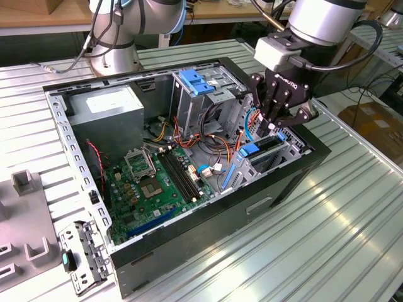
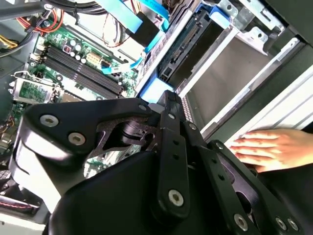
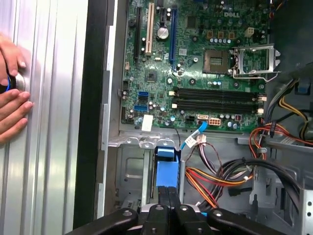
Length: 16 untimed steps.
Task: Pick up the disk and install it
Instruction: 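Insert the first disk wire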
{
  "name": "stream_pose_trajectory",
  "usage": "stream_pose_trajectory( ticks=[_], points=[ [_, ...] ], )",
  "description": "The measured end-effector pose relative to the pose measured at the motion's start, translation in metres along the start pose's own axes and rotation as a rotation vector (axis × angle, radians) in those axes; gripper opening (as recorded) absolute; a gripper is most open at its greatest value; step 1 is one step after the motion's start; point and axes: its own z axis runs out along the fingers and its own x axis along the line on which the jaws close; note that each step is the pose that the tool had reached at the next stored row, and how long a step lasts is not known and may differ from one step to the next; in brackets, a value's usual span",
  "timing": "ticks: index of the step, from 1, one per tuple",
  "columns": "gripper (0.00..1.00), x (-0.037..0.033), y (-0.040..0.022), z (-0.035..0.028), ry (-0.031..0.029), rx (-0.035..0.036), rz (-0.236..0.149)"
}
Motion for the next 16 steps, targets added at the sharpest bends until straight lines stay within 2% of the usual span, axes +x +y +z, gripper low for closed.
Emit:
stream_pose_trajectory(
  ticks=[3, 6, 9, 16],
  points=[
    [0.11, 0.0, -0.0014, -0.0003, 0.0017, 0.0017, -0.034],
    [0.11, 0.0003, -0.0081, -0.0001, 0.0032, 0.004, -0.077],
    [0.11, 0.0003, -0.0141, -0.0002, 0.0039, 0.0049, -0.094],
    [0.11, -0.0018, -0.0403, -0.0011, 0.0045, 0.0059, -0.114]
  ],
)
